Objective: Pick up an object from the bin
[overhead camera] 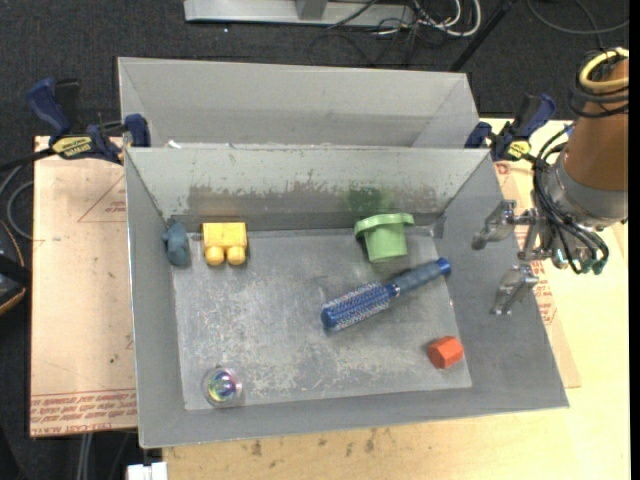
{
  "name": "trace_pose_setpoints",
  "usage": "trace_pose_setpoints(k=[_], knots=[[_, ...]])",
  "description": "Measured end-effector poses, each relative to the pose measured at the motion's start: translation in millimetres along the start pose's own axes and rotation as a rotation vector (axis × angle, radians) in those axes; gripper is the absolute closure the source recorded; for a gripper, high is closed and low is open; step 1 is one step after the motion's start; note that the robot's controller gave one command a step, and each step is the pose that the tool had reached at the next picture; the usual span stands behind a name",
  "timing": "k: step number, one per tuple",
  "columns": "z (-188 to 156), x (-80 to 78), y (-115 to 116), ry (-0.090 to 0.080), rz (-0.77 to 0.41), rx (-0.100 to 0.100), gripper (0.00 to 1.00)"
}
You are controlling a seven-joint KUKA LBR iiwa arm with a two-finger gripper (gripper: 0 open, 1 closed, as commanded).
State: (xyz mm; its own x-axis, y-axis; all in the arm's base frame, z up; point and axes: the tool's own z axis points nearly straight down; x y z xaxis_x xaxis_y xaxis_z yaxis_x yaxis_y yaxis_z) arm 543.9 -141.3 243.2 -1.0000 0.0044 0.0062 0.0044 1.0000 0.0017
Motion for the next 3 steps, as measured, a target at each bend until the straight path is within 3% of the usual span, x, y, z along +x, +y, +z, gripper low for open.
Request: trace_pose_setpoints(k=[1, 2, 3], knots=[[162, 40.9, 9, 0.000, -0.295, -0.002, 0.00], [158, 38.8, 9, -0.006, -0.298, 0.001, 1.00], [-58, 36.8, 7, -0.017, -0.328, 0.007, 1.00]])
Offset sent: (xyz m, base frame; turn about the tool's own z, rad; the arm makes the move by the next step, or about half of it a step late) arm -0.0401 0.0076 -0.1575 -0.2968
